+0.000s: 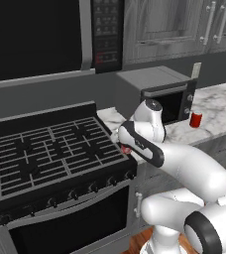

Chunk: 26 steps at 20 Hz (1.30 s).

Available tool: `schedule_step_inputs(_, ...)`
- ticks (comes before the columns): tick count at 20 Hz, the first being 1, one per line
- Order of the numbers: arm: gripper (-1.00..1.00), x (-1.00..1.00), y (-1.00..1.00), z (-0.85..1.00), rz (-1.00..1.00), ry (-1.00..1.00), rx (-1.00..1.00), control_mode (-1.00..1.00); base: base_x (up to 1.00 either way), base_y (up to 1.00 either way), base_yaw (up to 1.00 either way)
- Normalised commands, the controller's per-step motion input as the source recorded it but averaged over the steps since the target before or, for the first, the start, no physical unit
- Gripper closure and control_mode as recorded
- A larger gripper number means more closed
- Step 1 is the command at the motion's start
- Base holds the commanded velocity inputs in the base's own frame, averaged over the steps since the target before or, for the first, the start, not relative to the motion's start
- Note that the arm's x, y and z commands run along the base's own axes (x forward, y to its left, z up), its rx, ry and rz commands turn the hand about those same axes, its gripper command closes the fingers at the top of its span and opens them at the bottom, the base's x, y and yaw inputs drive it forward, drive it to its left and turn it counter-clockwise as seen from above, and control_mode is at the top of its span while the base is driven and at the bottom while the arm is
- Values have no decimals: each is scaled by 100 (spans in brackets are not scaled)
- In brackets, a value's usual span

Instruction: Four empty soda cans are scattered around the kitchen. Gather all the cans and cluster them next to the stove for recycling.

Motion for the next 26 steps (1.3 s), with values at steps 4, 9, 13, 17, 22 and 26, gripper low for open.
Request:
schedule_step_inputs(4, 100, 0, 0, 0, 0, 0, 0, 100, 0, 0, 0)
schedule_step_inputs(9, 100, 5, 0, 4, -16, 0, -3, -100, 0, 0, 0)
schedule_step_inputs(13, 100, 11, -6, 13, -17, 0, 0, -100, 0, 0, 0)
schedule_step_inputs(17, 100, 18, -7, 15, -17, 4, 0, -100, 0, 0, 0)
schedule_step_inputs(22, 100, 17, -15, 8, -5, 5, 0, -100, 0, 0, 0)
schedule_step_inputs(26, 100, 19, -17, 0, -1, 2, 0, -100, 0, 0, 0)
